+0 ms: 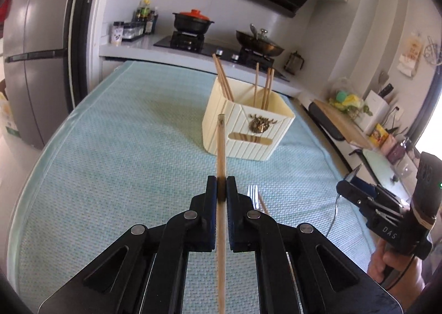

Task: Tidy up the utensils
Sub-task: 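Lift the spoon and chopstick and carry both over the cream holder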

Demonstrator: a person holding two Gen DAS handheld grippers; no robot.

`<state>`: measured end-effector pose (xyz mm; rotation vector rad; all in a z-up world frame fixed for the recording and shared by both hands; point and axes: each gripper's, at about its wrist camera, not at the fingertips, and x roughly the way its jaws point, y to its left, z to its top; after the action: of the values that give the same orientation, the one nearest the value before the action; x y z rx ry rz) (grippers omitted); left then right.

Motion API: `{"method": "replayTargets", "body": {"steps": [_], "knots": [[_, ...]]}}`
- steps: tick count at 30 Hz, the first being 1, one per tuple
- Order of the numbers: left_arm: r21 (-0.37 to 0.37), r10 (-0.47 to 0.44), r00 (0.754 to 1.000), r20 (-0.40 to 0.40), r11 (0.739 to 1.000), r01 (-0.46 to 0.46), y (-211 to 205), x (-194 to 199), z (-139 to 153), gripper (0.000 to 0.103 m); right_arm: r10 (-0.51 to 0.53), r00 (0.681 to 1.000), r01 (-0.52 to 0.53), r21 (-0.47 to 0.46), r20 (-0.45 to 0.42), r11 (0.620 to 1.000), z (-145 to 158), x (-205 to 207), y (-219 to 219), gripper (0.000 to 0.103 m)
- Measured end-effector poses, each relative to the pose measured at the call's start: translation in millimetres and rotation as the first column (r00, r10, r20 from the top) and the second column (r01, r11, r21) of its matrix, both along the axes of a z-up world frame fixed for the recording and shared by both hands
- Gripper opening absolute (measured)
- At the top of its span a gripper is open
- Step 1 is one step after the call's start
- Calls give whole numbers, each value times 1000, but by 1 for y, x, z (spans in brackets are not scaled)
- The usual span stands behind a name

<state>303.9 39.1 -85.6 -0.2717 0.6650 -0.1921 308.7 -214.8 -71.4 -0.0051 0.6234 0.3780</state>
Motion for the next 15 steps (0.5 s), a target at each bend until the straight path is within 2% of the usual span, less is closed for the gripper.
{"method": "replayTargets", "body": {"steps": [10, 15], "knots": [[-62, -12, 993, 119, 998, 20, 6, -18, 16, 4, -28, 995, 27, 10, 99, 1000, 29, -31, -11, 42], [-103, -9, 991, 134, 994, 23, 10, -19, 18, 4, -35, 991, 35, 7, 130, 999, 40, -37, -12, 42]]}}
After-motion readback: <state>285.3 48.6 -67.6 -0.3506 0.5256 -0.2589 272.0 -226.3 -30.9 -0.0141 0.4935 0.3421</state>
